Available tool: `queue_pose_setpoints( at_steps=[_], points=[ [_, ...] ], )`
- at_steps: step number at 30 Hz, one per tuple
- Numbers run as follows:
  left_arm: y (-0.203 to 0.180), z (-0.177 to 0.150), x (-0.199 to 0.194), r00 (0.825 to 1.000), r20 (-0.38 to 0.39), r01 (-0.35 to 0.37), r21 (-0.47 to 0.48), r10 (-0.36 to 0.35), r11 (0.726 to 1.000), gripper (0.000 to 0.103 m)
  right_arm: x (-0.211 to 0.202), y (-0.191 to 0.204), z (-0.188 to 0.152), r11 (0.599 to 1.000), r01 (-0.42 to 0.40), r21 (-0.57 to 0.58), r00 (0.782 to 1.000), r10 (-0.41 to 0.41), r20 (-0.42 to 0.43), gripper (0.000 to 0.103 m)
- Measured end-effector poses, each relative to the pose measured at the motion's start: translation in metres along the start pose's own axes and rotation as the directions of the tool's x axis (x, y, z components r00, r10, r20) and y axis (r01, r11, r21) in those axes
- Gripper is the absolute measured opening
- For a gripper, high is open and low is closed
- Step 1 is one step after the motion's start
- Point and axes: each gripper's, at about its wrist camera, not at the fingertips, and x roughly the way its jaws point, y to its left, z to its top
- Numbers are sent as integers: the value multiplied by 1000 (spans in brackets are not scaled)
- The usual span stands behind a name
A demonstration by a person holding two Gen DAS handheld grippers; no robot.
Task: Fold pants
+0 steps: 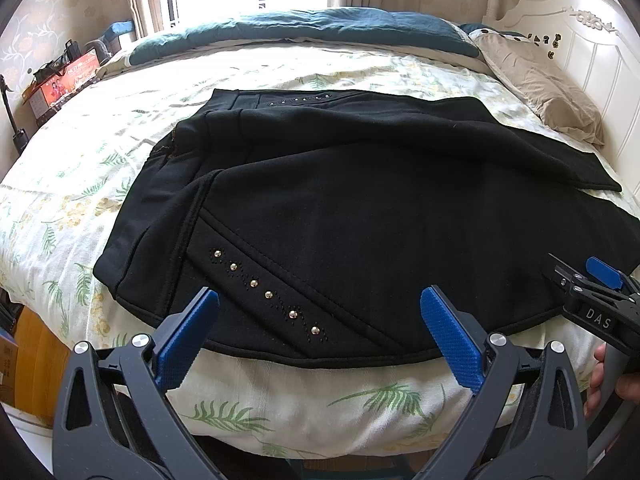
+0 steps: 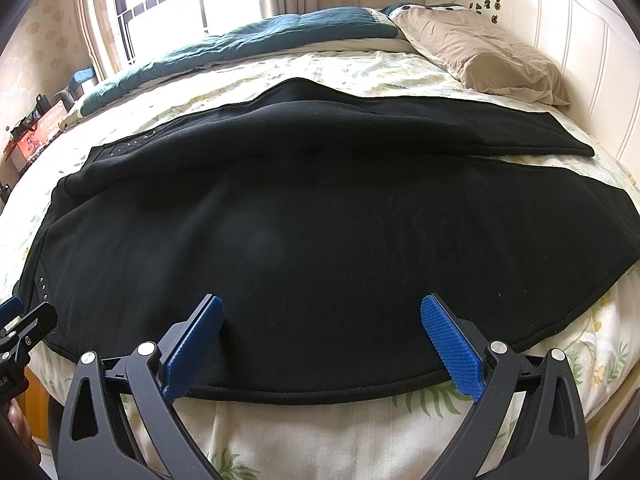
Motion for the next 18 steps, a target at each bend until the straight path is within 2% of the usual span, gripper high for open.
queue_pose_setpoints(
  at_steps=[11,18],
  points=[
    [0,0,0,1000,-5,18,-17,-18,1000,101,-1,1,-2,1000,2,-2,1000,-2,0,98],
    [0,-1,2,998,-32,53,-46,-54,998,101,0,1,-1,1000,1,-3,1000,-1,0,98]
  ],
)
